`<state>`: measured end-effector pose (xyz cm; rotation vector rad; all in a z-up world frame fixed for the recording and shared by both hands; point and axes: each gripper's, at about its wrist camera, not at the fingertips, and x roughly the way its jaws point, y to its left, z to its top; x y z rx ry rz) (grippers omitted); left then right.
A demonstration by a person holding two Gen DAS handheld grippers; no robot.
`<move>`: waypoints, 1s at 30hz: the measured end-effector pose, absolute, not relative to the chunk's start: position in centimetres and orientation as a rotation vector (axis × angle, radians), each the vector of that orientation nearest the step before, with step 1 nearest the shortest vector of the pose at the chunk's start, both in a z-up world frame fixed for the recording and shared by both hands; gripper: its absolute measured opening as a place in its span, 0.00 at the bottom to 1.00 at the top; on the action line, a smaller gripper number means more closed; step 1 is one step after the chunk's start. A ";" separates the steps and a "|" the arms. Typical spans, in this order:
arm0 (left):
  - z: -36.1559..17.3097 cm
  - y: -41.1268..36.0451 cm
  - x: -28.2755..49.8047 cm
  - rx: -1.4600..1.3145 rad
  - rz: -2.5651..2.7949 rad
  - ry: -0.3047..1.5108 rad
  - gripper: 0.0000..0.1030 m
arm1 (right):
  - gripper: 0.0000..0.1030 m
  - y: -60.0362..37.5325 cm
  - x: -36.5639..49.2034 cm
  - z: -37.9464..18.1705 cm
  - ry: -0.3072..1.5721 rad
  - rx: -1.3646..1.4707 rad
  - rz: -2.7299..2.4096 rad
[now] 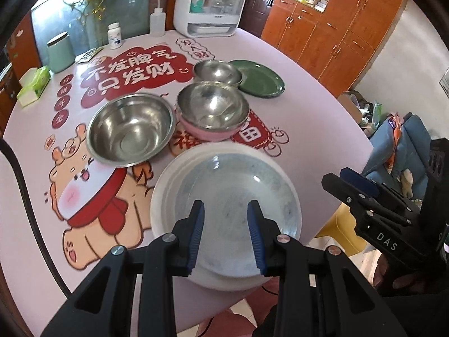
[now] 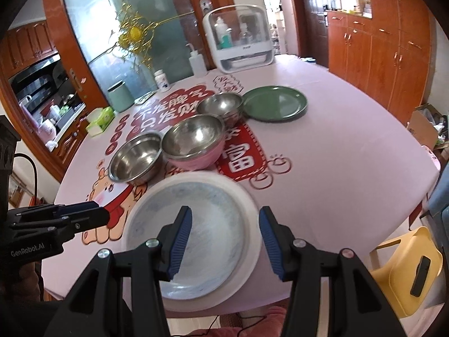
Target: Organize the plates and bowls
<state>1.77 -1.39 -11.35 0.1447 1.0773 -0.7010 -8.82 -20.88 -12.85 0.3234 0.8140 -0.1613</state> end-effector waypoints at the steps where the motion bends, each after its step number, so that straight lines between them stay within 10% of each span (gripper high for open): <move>1: -11.3 -1.8 2.0 0.140 -0.704 1.077 0.29 | 0.49 -21.4 -8.7 -12.8 0.811 0.325 -0.168; 30: -11.0 -19.1 6.3 -0.024 -0.476 1.077 0.49 | 0.49 -41.5 -0.6 -14.2 0.885 0.323 0.087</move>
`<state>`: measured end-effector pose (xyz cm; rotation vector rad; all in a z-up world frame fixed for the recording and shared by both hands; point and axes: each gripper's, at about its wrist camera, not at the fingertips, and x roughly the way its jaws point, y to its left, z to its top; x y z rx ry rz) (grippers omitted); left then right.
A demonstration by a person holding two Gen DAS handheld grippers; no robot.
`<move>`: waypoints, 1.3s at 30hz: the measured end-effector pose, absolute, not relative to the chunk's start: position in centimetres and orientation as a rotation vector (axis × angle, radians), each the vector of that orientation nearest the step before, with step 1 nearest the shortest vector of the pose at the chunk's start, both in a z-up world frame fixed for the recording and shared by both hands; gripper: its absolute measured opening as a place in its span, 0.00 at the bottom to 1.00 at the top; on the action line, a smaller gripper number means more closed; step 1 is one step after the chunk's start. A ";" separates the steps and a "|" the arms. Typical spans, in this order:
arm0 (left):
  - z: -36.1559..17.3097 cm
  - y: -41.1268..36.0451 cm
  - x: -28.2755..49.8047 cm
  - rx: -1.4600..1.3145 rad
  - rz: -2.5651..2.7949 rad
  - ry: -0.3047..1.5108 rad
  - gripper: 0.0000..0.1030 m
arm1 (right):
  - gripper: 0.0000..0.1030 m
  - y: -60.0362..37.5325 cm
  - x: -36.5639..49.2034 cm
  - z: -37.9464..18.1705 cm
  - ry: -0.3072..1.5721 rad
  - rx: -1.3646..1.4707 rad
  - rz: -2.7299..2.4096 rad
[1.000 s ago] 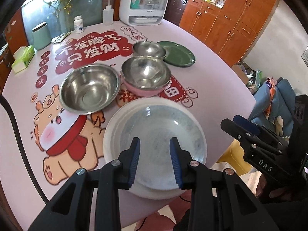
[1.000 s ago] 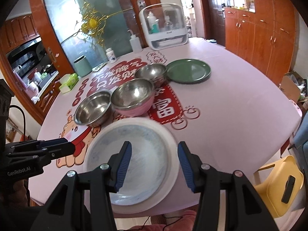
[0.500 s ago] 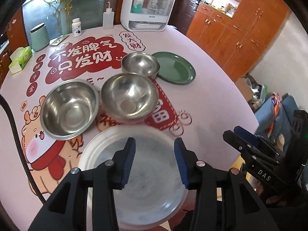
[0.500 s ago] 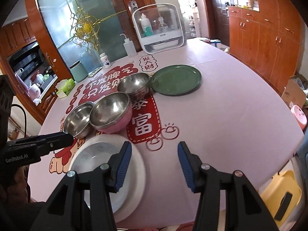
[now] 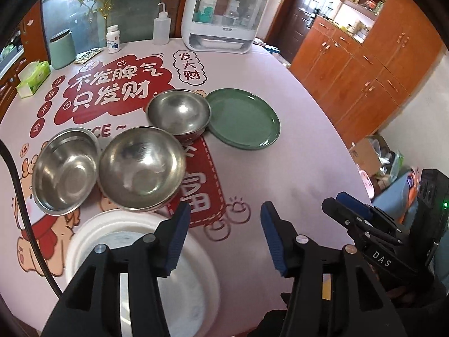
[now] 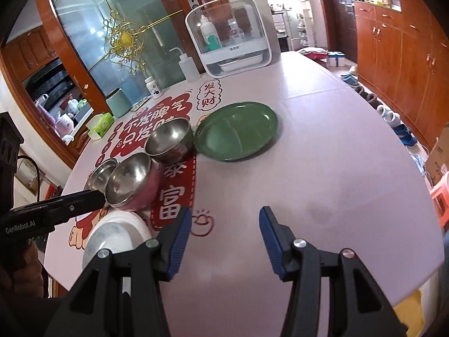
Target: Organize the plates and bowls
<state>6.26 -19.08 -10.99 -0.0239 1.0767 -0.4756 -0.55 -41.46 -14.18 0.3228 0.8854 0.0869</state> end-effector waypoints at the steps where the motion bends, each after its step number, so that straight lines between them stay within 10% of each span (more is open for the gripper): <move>1: -11.1 -19.7 6.4 -0.024 -0.465 1.079 0.49 | 0.49 -41.9 -0.3 -14.3 0.890 0.322 0.095; 39: -16.1 -29.4 15.2 -0.188 -0.120 1.154 0.62 | 0.54 -54.4 16.7 -15.6 0.922 0.277 0.322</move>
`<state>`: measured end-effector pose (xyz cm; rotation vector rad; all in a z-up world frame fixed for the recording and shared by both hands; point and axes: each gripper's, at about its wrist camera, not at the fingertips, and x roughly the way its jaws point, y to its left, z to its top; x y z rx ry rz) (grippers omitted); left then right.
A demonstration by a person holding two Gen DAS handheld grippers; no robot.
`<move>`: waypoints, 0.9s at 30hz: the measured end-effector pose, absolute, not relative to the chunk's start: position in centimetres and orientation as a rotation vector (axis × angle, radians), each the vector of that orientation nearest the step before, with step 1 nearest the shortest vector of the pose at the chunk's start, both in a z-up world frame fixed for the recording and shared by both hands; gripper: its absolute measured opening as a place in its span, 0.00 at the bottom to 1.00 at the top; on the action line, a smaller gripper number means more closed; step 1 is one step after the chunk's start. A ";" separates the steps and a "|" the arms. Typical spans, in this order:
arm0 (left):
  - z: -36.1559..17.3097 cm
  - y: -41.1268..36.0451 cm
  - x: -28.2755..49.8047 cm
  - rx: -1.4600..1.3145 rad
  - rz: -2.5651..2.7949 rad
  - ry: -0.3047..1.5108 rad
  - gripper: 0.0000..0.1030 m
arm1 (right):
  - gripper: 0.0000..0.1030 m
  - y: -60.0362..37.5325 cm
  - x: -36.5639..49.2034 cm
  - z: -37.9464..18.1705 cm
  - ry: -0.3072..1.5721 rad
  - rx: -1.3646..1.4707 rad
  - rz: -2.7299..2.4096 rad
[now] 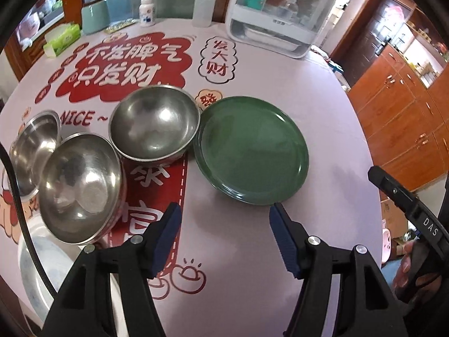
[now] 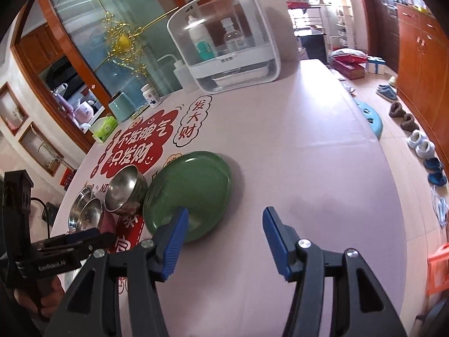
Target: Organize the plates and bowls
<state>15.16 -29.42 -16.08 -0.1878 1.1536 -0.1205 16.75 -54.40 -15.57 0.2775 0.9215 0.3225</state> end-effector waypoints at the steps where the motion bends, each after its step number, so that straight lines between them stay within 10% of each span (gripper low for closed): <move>1: -16.3 -29.4 15.3 -0.195 -0.111 1.155 0.62 | 0.54 -54.2 17.0 -15.8 0.926 0.277 0.330; 22: -22.2 -28.6 19.4 -0.294 -0.015 1.099 0.62 | 0.53 -53.1 20.4 -23.6 1.023 0.477 0.416; 27: -23.0 -28.9 19.9 -0.270 -0.009 1.088 0.61 | 0.41 -52.7 20.7 -24.5 1.039 0.484 0.411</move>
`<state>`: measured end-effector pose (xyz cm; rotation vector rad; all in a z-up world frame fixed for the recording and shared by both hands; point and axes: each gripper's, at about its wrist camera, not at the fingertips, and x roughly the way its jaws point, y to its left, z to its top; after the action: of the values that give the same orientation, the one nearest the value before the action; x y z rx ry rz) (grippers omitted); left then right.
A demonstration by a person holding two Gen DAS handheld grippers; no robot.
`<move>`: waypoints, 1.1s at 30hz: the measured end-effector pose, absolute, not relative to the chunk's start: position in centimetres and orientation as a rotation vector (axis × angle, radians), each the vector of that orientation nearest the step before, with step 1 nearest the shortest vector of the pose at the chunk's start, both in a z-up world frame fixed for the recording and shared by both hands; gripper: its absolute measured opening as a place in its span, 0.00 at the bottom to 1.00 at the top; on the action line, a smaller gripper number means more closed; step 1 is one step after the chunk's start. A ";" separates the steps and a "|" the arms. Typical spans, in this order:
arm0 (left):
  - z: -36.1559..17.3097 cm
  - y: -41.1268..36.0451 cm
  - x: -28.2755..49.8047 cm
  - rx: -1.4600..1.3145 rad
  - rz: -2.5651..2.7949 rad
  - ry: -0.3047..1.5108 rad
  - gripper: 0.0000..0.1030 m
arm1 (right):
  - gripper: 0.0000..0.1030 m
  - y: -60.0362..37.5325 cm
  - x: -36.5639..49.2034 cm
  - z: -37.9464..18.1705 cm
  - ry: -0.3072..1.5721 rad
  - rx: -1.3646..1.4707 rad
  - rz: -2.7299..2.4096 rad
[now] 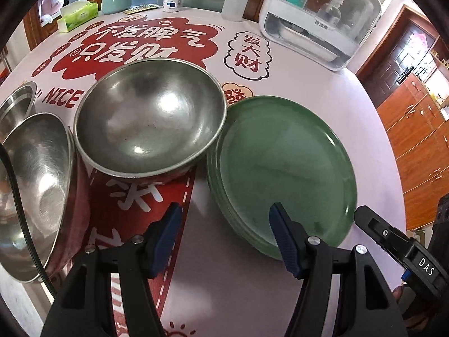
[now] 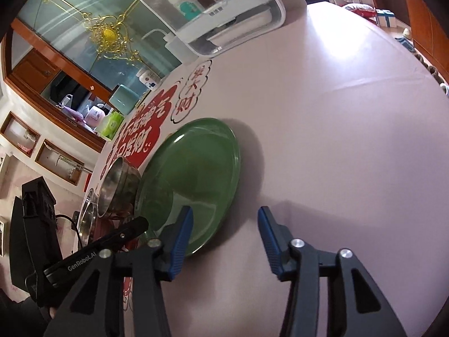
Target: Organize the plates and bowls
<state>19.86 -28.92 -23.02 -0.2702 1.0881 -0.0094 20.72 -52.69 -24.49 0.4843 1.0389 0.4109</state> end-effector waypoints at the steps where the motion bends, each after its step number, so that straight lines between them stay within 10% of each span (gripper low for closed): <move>1: -23.0 -29.0 19.9 -0.264 -0.006 1.080 0.61 | 0.36 -52.6 20.8 -24.6 1.042 0.479 0.410; 10: -23.4 -29.3 20.4 -0.215 -0.007 1.041 0.46 | 0.18 -51.7 21.1 -25.1 1.061 0.453 0.430; 33: -23.5 -30.3 20.6 -0.147 -0.040 1.078 0.24 | 0.15 -51.6 21.3 -25.1 1.095 0.419 0.452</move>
<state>20.58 -30.31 -23.46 -0.1472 1.0781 -0.0400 21.33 -51.56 -25.10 0.4190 1.0955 0.4522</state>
